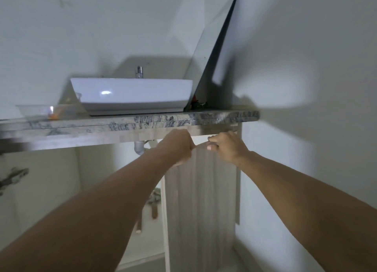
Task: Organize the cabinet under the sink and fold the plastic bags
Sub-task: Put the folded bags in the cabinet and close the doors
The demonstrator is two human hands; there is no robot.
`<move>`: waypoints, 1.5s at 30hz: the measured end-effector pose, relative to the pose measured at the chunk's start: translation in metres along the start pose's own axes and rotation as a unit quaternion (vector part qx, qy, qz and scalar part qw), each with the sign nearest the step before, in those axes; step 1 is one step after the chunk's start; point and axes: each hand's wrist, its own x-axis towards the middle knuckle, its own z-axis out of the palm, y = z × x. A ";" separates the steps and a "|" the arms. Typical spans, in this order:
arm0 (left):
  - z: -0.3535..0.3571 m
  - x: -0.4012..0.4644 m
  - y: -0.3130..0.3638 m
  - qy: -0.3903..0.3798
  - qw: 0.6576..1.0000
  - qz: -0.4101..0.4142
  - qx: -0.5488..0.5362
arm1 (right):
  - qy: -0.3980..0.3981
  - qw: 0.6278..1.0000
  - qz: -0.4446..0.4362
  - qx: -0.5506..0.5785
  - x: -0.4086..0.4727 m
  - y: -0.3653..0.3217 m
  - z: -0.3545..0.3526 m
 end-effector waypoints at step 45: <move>0.048 0.030 -0.129 -0.084 0.941 -0.015 0.329 | -0.179 0.980 0.047 -0.068 0.059 -0.043 0.072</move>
